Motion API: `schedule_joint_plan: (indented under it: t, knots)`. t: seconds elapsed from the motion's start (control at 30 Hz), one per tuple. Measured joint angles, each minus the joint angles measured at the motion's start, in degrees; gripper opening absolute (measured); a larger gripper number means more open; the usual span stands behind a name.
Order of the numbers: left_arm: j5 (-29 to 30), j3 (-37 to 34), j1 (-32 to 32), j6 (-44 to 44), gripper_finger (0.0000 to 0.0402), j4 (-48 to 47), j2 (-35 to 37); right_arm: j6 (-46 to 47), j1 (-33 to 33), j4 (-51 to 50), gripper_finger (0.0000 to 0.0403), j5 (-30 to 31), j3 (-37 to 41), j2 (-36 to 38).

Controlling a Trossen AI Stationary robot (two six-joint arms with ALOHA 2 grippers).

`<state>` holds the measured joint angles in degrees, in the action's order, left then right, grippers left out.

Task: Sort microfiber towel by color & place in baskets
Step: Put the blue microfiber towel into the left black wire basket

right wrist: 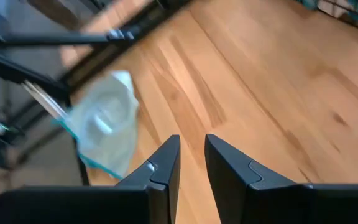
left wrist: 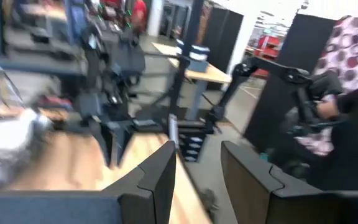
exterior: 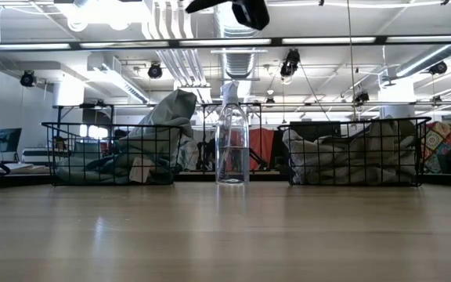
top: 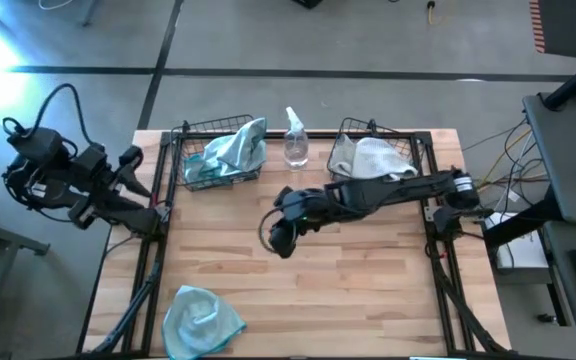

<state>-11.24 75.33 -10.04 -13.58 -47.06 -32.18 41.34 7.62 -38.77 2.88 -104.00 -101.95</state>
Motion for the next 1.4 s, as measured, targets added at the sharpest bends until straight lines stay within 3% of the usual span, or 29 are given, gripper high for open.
schedule_joint_plan:
  t: [0.2, 0.43, 0.83, 0.97, 1.17, 1.4]
  knots:
    - [-2.8, -1.1, 0.0, -9.0, 0.0113, -3.8, 0.0, -2.7, 0.4, -16.9, 0.0068, 0.1, -14.6, -5.8]
    - [-5.0, -5.1, 0.0, -13.0, 0.0113, -4.6, -0.9, -4.7, 0.4, -24.9, 0.0066, 2.4, -22.3, -7.5]
    - [-10.8, -21.0, 0.0, -21.2, 0.0113, -4.1, -1.2, -5.0, 0.4, -31.7, 0.0066, 5.3, -22.4, -6.4]
    - [-12.7, -27.0, 0.0, -24.8, 0.0113, 0.7, -1.3, -5.0, 0.4, -34.8, 0.0066, 6.3, -22.4, -6.5]
    - [-19.9, -35.4, 0.0, -30.9, 0.0113, 8.5, -1.6, -4.5, 0.8, -39.0, 0.0066, 6.3, -22.4, -6.5]
    - [-20.3, -40.9, -0.2, -34.0, 0.0113, 8.3, -1.7, -4.8, 1.0, -40.3, 0.0066, 6.3, -22.4, -6.5]
